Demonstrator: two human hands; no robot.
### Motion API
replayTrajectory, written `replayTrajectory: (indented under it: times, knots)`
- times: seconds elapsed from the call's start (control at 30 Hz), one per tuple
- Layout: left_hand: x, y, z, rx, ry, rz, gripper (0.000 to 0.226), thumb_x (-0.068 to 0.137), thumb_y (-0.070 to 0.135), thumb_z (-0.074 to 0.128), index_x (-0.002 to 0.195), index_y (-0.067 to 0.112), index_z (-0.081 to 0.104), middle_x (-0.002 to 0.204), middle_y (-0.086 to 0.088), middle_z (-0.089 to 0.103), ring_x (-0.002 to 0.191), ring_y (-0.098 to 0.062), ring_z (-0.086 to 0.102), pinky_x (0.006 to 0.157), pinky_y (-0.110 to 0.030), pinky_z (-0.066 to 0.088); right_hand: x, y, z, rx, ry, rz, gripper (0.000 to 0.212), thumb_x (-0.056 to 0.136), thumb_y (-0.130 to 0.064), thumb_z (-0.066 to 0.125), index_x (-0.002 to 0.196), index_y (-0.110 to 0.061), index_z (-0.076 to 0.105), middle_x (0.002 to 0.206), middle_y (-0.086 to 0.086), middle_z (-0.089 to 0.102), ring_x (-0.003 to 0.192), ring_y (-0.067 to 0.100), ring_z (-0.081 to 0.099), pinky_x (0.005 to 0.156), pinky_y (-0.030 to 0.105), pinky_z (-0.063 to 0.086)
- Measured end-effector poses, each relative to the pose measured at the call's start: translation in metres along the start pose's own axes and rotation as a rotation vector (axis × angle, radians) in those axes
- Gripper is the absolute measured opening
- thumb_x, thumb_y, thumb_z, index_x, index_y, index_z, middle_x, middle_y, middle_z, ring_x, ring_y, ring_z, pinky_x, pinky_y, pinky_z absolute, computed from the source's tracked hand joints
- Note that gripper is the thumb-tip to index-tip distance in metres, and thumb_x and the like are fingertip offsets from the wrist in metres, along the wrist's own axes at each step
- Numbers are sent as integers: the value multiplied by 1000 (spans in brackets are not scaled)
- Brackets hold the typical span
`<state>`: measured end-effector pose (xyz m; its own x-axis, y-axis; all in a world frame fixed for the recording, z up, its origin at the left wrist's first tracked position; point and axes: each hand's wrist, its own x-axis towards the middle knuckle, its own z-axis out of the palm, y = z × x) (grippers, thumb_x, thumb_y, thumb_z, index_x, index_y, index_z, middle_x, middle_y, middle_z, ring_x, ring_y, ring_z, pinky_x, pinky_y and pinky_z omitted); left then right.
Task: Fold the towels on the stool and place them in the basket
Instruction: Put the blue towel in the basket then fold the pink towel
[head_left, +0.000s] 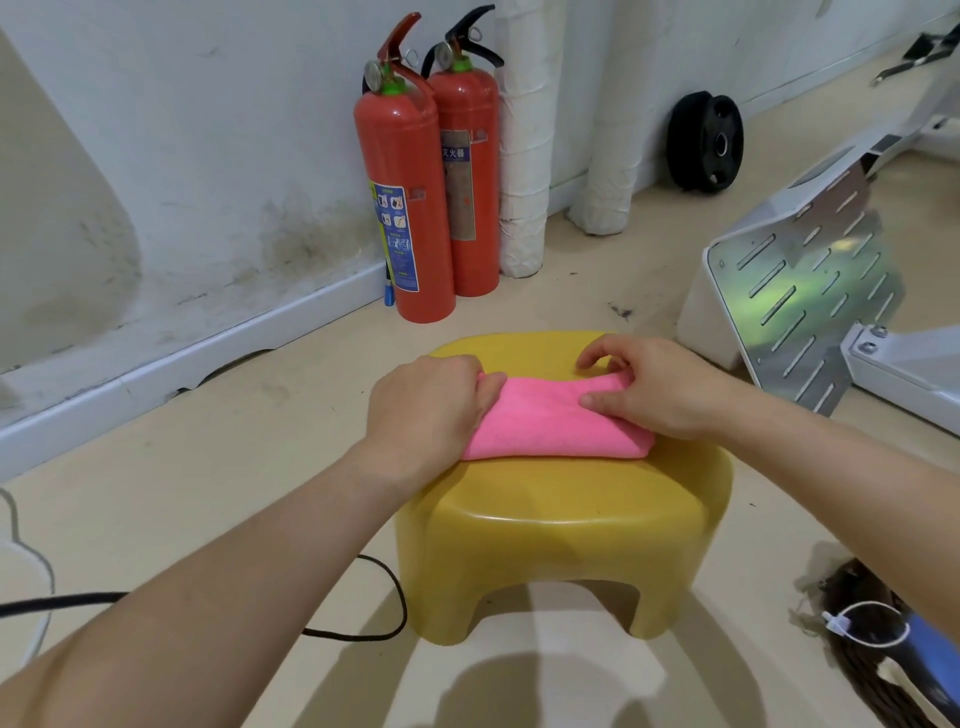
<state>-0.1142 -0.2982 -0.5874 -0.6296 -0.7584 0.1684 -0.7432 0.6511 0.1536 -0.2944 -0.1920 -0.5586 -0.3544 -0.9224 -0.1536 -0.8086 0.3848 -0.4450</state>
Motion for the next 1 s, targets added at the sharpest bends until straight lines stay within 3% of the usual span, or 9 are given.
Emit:
replayTrajectory:
  times: [0.1,0.27,0.43,0.5,0.6,0.73,0.87,0.93,1.0]
  knots:
    - [-1,-2,2,-10,15,50,45,99,49,31,98,17,62,96,-4,57,94,-27,55,65,-34,37,3,-4,-1,-11,-59,-28,32,88,-29,63,120,-25,63,122,-4,61,115,16,54,98,26,40]
    - [-8,-4,4,-57,37,150,41,101,43,29,92,15,56,89,-4,61,85,-29,58,67,-36,38,7,-14,-7,-51,-213,22,30,92,-26,58,121,-22,63,122,-2,62,110,16,56,92,24,42]
    - [-18,-7,-1,-219,-11,163,38,100,42,35,95,13,60,87,-5,66,85,-26,58,72,-38,40,8,-36,-4,-497,-148,-141,33,84,-18,50,113,-26,63,120,0,55,113,23,49,93,38,47]
    - [-21,-12,0,-283,11,227,34,100,39,38,97,13,60,90,-4,65,86,-25,57,71,-35,38,8,-46,0,-394,-150,-275,36,85,-23,52,120,-29,58,125,-5,53,118,17,48,97,36,44]
    - [-22,-17,1,-344,79,377,30,99,36,40,94,14,59,86,-1,61,83,-21,54,69,-29,34,6,-50,2,-116,-432,-245,48,89,-51,53,132,-31,50,129,-15,51,114,8,50,99,29,40]
    - [-11,-26,3,-349,232,512,33,95,35,39,87,11,60,79,-3,59,76,-17,48,69,-26,33,7,-47,0,-100,-460,-214,37,82,-61,56,103,-32,61,97,-13,66,90,10,61,80,28,49]
    - [-1,-19,-3,-771,176,232,18,94,34,51,92,17,59,82,9,57,79,-6,48,73,-23,39,5,-53,2,-44,-288,-198,39,88,-55,52,95,-18,63,86,0,68,82,19,62,76,37,50]
    - [8,-4,-10,-1007,39,34,25,89,43,60,100,21,59,88,10,61,82,-6,56,74,-23,45,-6,-54,1,64,-169,-187,39,93,-48,46,101,-14,61,91,2,67,85,20,62,79,39,49]
    - [17,16,-15,-1183,-166,-15,38,81,54,66,96,19,64,87,5,67,79,-8,61,74,-29,49,-23,-51,0,36,-51,-209,38,96,-43,41,108,-10,57,98,2,65,88,20,59,81,33,45]
